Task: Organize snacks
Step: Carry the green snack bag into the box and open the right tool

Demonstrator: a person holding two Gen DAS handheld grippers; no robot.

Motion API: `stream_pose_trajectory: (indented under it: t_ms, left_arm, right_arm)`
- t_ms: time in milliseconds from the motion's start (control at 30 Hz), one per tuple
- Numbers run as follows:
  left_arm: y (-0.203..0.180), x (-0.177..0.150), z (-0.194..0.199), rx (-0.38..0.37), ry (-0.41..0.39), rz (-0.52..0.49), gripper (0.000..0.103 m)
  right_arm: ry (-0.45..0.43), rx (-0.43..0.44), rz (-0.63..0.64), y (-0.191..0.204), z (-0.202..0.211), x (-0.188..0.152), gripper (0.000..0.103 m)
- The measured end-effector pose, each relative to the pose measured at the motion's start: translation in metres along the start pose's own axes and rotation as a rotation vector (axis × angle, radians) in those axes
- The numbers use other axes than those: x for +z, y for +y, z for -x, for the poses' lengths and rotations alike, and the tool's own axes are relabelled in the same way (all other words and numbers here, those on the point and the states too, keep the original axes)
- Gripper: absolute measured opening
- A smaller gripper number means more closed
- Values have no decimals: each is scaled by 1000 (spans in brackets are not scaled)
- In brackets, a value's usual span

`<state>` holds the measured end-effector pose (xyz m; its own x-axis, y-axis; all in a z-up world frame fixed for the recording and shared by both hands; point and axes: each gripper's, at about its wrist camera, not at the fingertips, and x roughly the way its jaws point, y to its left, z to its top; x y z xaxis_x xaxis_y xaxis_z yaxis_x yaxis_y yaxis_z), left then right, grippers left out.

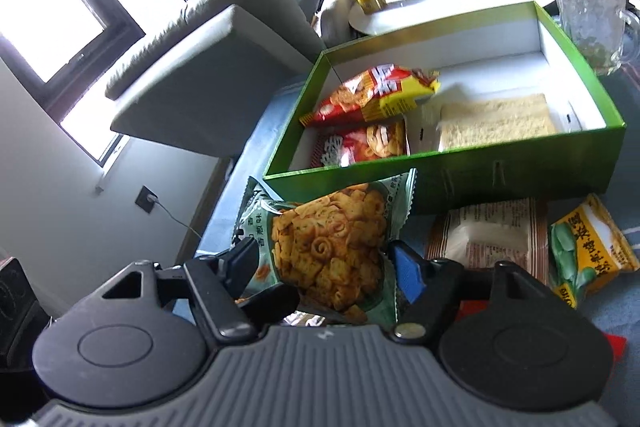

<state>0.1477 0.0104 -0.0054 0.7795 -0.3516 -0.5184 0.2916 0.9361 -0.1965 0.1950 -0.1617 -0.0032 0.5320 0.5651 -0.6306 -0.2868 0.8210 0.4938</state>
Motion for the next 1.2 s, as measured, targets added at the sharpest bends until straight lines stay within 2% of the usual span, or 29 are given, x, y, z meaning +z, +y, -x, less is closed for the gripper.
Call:
stream_pose_trajectory:
  t_ms: [233,433,667,1200]
  left_arm:
    - [-16,17,4,-16,-45,-26,60]
    - [-33,34,-7,-23,-60,-57,60]
    - [-45,44,-26,-32,-42,-67,60]
    - [-65,69,-81,-32,-7,-111,60]
  right_arm:
    - [-65,17,-12,-4,20,10,64]
    - [-114,5,-13,-14,34,22,64]
    - [-145,-17,-10,-29,40,34,64]
    - [-211,-39,-98,-76,32,68,65]
